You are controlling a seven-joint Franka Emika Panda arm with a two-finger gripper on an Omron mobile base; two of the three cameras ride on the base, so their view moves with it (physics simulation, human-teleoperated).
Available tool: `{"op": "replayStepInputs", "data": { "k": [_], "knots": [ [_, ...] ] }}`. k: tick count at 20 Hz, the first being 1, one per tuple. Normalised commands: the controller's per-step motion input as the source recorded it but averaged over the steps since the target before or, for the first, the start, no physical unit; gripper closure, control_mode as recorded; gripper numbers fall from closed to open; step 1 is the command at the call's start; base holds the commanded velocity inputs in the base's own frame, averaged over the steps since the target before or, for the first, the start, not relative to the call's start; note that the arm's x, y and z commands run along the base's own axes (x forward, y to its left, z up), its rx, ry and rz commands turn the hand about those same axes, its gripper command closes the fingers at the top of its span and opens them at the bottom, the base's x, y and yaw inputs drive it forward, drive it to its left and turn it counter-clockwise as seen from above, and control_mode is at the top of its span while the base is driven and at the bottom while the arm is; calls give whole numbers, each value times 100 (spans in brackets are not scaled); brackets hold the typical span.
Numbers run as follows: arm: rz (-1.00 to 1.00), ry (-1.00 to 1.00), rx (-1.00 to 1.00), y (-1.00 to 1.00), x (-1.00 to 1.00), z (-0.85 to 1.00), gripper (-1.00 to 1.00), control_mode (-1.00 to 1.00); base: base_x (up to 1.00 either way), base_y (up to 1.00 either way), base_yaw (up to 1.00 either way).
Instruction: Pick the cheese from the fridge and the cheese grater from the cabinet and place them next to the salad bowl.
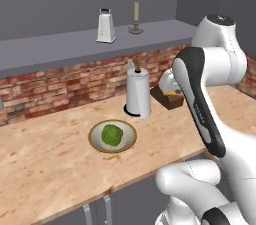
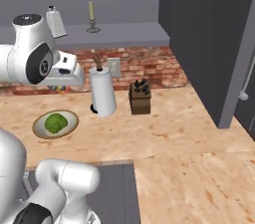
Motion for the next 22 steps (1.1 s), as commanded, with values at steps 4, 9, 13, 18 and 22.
{"op": "replayStepInputs", "data": {
  "k": [4,9,13,18,22],
  "knots": [
    [7,20,-17,0,49,-49,100,-100,0,0,0],
    [23,-6,-2,0,43,-79,100,-100,0,0,0],
    [18,-11,0,0,27,-88,100,-100,0,0,0],
    [15,-8,1,-1,27,-92,100,-100,0,0,0],
    [31,0,9,-18,71,-65,100,-100,0,0,0]
  ]
}}
